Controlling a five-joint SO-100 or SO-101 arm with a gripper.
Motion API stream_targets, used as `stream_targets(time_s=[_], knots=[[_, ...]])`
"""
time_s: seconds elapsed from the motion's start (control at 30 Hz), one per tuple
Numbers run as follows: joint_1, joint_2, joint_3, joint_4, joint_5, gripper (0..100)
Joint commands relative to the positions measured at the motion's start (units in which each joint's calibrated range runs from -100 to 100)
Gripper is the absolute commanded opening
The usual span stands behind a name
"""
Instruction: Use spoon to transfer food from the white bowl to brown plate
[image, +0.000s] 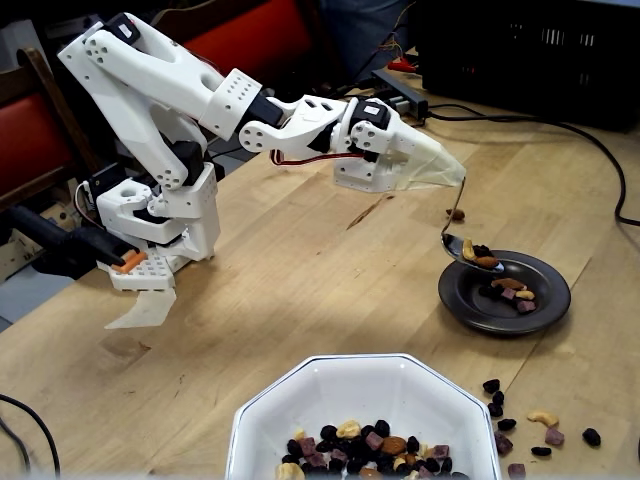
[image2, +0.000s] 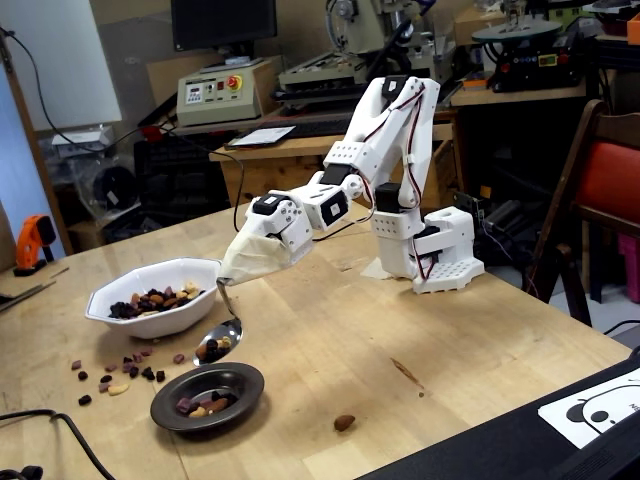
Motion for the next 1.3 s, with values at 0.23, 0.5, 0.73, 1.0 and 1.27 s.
stream_targets(time_s=[0.23, 0.5, 0.73, 1.0, 1.27], knots=[[-0.1, -2.8, -1.1, -0.9, 9.5, 3], [-0.3, -2.8, -0.7, -0.9, 11.3, 3], [-0.1, -2.8, -0.7, -0.9, 13.9, 3], [-0.1, -2.8, -0.7, -0.9, 18.2, 3], [-0.1, -2.8, -0.7, -0.9, 18.6, 3]])
